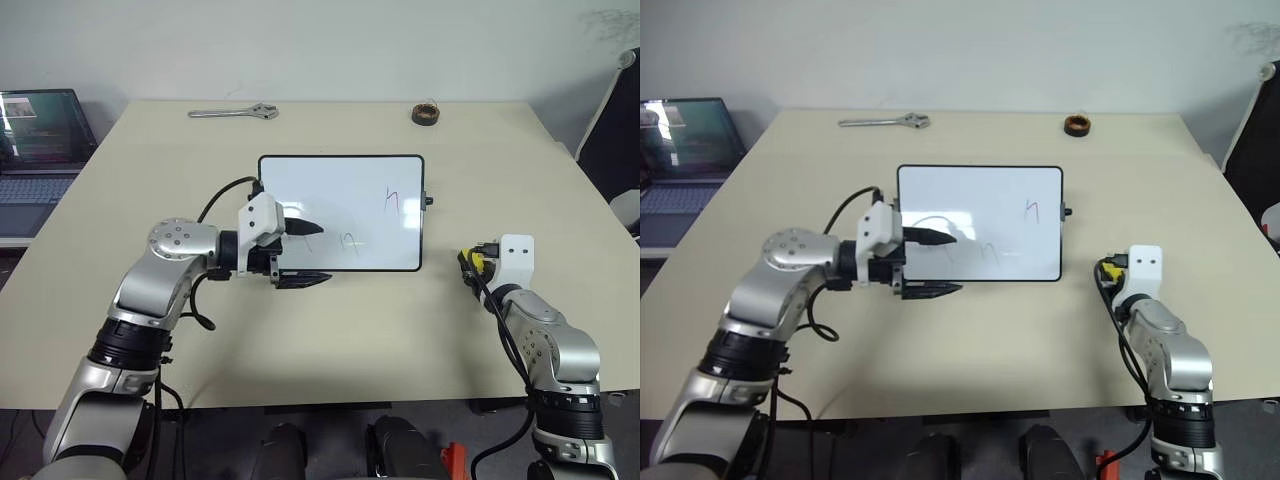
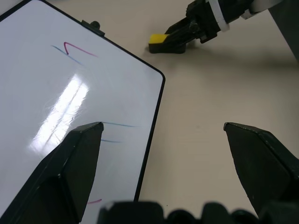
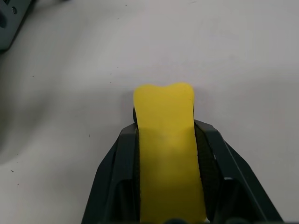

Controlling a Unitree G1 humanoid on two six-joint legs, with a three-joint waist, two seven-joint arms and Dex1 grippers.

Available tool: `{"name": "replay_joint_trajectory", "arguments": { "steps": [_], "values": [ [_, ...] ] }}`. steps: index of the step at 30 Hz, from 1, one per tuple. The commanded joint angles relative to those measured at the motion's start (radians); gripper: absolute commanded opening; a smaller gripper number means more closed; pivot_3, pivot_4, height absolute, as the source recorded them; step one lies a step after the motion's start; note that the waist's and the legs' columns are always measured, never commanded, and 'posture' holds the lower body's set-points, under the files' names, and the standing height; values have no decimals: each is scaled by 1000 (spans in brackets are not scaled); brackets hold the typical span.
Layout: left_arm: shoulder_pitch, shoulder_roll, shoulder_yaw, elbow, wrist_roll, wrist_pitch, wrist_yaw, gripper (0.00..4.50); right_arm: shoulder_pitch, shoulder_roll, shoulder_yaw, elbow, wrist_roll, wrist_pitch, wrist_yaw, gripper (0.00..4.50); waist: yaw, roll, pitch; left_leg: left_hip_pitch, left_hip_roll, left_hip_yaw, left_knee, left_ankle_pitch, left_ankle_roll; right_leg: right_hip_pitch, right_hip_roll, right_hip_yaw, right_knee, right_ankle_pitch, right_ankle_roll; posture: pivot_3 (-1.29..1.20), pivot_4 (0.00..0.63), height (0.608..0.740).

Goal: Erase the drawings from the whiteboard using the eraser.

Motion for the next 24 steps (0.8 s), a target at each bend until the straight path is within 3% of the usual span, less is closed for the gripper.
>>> {"name": "replay_joint_trajectory", "arguments": {
  "steps": [1,7,11,18,24],
  "values": [
    [6,16,71,-41,23,37,100,4500,24,-37,-11,-138,19,0,53,1211,0,0,0,0,0,0,0,0,0,0,0,0,0,0,0,0,150,740],
    [11,7,113,-76,13,113,187,4500,75,-109,44,-336,61,35,164,1210,0,0,0,0,0,0,0,0,0,0,0,0,0,0,0,0,150,740],
    [-2,-1,104,-63,25,115,206,4500,-68,-111,135,-333,26,16,181,1210,-6,0,0,1,0,0,1,0,0,0,0,0,1,0,0,0,150,740],
    [0,-3,64,-57,50,91,182,4500,-412,-47,303,59,-127,-165,198,1209,-3,0,0,0,0,-1,1,0,0,0,0,-2,1,0,0,0,150,740],
    [13,-3,66,-75,49,92,182,4500,-475,-46,324,268,-208,-279,218,1200,11,0,0,-3,1,-2,1,0,0,-1,-3,-3,-2,0,0,0,150,740]
  ]
}}
